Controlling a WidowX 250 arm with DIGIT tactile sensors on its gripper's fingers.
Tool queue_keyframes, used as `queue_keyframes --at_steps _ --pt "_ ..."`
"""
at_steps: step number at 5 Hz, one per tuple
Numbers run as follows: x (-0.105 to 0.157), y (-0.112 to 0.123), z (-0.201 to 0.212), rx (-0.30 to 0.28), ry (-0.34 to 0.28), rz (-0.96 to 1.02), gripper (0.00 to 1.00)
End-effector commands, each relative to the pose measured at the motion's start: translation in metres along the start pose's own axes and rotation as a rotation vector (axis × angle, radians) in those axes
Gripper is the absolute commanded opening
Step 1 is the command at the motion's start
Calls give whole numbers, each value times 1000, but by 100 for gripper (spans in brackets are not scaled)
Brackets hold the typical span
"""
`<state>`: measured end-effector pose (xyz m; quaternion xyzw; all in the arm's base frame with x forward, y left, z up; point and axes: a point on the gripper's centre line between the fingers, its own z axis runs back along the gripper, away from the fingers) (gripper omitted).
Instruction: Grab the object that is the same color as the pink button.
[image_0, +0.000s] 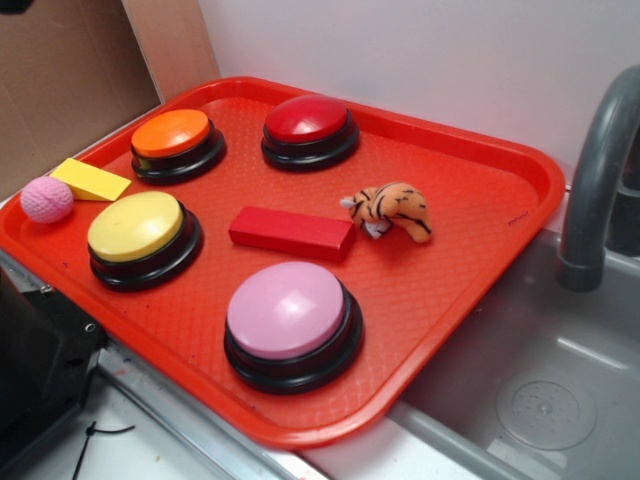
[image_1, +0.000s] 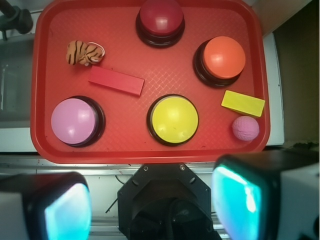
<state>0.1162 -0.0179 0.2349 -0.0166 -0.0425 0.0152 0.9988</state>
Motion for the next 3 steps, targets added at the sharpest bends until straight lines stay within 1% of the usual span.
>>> queue_keyframes --at_steps 1,2,3 --pt "0 0 0 0 0 0 100" --pt "2 14 -15 -78 -10 154 100" --pt "6 29 -33 -79 -73 337 100"
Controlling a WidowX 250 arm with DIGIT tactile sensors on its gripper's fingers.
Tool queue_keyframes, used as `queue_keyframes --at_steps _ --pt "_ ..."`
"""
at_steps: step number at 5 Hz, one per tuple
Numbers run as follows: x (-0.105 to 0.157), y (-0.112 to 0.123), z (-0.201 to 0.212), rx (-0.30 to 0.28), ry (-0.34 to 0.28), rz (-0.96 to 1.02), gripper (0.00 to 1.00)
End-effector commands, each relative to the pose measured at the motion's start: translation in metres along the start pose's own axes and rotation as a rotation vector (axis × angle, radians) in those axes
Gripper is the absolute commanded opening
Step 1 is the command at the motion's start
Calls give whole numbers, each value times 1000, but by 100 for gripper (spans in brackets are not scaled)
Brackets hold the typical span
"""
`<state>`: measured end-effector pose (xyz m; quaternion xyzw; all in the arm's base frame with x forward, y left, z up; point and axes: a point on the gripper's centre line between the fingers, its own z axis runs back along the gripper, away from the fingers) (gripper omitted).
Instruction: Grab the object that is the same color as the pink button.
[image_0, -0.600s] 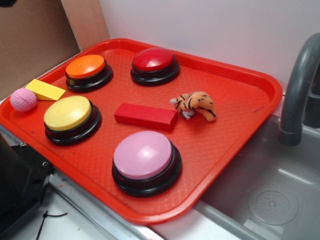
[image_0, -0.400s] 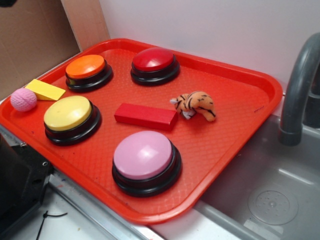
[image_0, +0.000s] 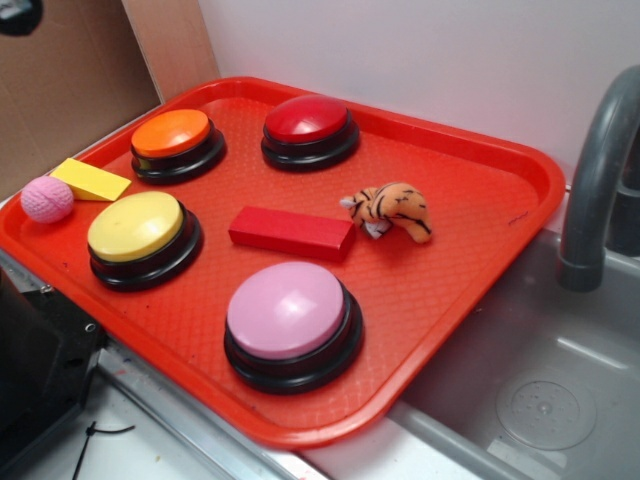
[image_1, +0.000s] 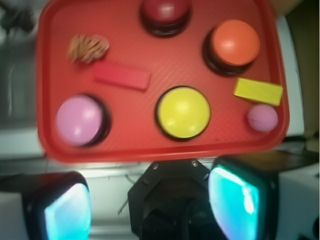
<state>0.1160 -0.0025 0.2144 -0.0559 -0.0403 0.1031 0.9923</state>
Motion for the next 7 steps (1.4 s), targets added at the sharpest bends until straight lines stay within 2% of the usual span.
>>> queue_keyframes --at_steps 1,2,3,4,5,6,7 --pt "16 38 -35 -40 -107 336 100" --pt "20 69 -55 1 -179 575 100" --pt "26 90 -72 59 -252 754 100" --pt "27 108 -83 81 -324 794 100" --pt "24 119 -90 94 -361 844 100" --pt "21 135 -108 165 -376 902 100" --pt "21 148 -124 200 -371 937 100"
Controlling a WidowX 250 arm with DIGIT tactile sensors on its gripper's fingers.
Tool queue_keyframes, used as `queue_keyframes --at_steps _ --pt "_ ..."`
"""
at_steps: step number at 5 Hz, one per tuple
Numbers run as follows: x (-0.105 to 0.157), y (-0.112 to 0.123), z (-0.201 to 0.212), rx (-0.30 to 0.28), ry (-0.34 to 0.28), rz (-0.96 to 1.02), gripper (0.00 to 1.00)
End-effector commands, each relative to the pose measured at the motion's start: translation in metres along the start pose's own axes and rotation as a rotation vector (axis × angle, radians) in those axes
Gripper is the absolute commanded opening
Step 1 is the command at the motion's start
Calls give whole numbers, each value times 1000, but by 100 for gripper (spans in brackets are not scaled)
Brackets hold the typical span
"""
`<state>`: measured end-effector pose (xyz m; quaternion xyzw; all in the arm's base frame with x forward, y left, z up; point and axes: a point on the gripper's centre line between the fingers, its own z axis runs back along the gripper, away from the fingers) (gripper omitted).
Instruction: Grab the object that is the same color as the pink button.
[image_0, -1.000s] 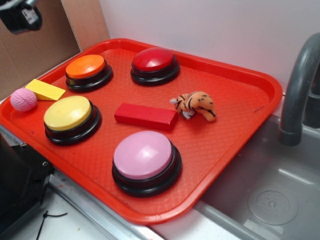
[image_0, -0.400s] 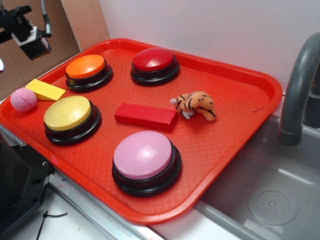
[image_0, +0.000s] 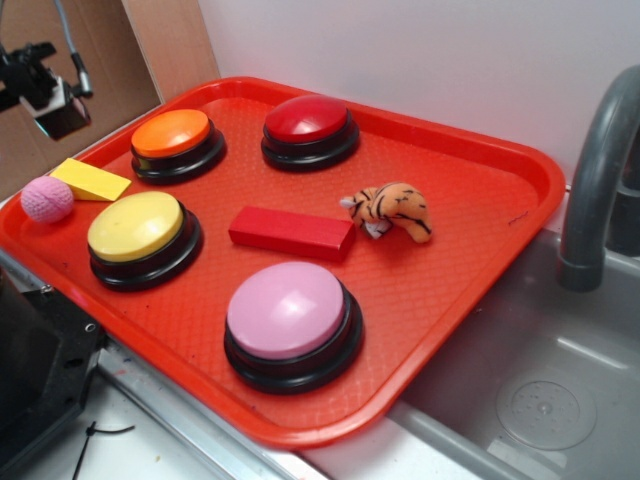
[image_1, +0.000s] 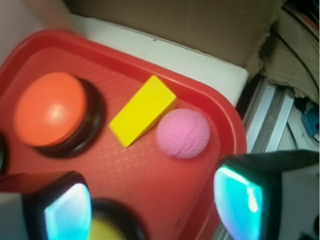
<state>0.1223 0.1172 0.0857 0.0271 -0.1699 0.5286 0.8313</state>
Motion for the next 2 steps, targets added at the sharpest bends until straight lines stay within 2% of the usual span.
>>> queue_keyframes --at_steps 1,2 --pt "12 12 -25 65 -48 34 100" --pt "15 11 -40 87 -42 27 100"
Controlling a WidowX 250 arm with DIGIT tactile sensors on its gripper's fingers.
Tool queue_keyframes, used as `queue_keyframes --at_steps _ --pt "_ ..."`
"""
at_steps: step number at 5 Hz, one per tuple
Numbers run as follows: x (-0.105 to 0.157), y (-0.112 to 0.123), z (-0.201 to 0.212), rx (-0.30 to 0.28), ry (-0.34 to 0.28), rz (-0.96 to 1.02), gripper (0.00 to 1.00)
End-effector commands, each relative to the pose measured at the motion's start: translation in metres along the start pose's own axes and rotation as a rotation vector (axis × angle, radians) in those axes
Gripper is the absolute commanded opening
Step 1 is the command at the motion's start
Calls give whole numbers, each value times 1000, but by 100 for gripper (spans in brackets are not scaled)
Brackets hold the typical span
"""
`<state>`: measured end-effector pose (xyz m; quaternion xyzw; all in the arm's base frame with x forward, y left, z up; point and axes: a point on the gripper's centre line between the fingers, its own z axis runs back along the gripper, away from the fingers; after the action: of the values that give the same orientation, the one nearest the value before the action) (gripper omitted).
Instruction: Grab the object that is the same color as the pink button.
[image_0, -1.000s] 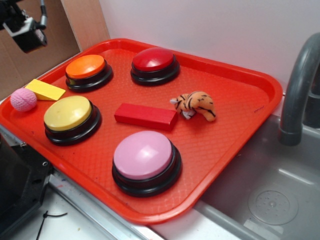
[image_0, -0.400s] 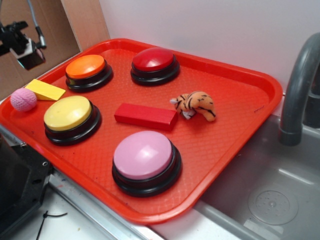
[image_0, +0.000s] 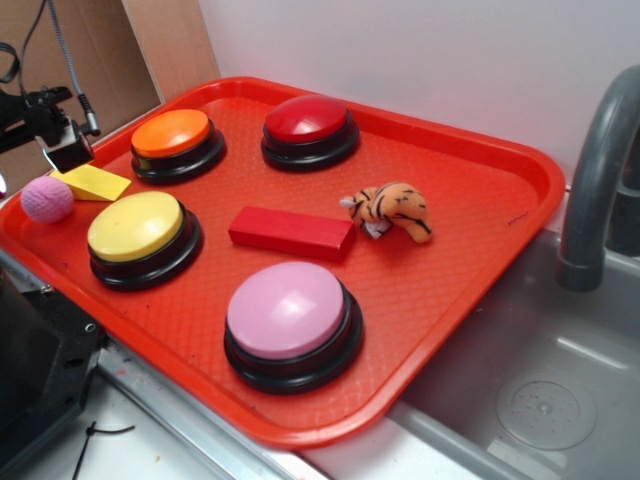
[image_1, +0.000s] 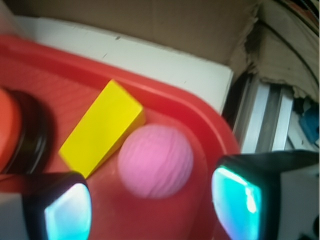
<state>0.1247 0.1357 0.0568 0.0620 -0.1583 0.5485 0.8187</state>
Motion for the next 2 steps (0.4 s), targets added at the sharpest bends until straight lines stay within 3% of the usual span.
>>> queue_keyframes --at_steps 1,2 --pt "9 -1 -19 36 -25 -5 100" --pt "10 -1 -28 62 -21 -4 100"
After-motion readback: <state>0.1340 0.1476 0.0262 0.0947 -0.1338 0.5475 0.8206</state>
